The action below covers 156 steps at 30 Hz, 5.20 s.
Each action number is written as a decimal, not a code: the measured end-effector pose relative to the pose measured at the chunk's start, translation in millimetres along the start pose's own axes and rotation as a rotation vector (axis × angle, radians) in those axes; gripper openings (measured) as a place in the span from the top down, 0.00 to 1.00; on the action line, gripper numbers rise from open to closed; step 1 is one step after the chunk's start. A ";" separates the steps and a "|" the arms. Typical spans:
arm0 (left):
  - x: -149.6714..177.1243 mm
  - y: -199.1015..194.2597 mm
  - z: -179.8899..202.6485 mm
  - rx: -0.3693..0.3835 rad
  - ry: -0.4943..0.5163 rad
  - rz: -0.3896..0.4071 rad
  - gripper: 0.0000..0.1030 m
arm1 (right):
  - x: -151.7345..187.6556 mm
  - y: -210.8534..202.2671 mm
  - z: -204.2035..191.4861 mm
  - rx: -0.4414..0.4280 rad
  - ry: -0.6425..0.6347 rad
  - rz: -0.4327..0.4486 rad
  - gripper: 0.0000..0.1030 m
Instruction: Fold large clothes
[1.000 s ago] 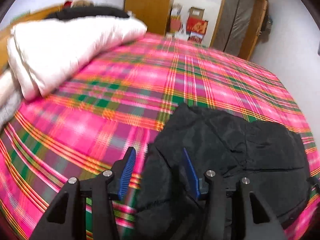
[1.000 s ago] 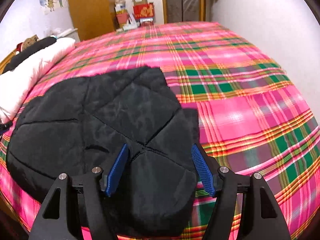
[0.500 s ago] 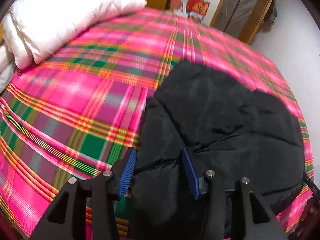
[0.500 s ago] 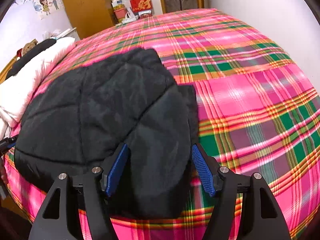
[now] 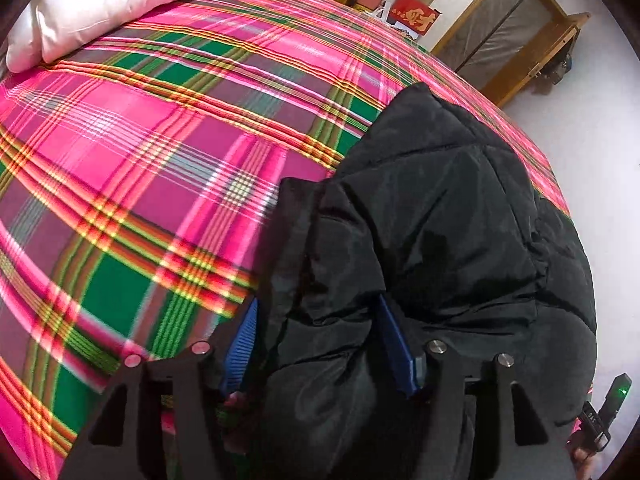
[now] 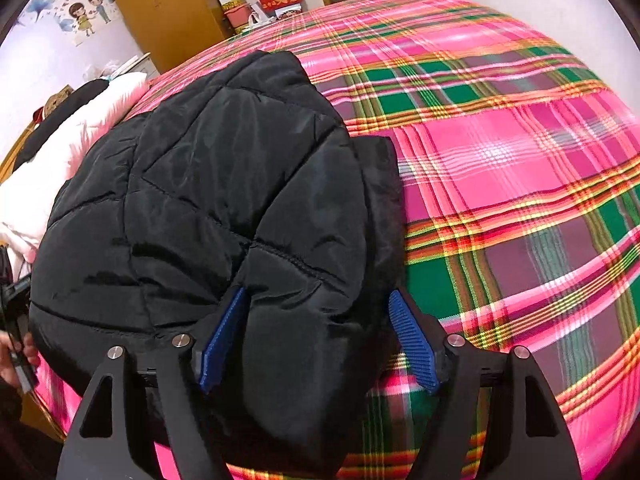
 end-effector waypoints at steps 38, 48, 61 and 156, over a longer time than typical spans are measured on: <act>-18.5 30.5 -1.3 0.234 0.000 -0.013 0.40 | -6.6 34.2 2.9 -0.263 0.161 -0.134 0.47; -22.9 -19.3 5.4 0.131 0.058 0.076 0.78 | -14.9 1.1 -21.4 -0.192 0.114 -0.091 0.74; -44.5 -112.4 21.1 0.167 0.081 0.227 0.82 | -22.0 -66.3 -45.6 -0.237 0.069 -0.014 0.78; 102.3 -278.1 66.7 -0.143 0.285 0.270 0.37 | 141.7 -191.4 -200.3 -0.155 -0.363 0.151 0.38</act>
Point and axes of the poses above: each gripper's, at about its wrist camera, not at the fingertips, and y roughly the way its jaws point, z to its right, x to its underside, the point moved 7 cm from there along y, roughly the way its jaws point, and after that the axes turned 10 degrees about y, right-handed, at the moved point
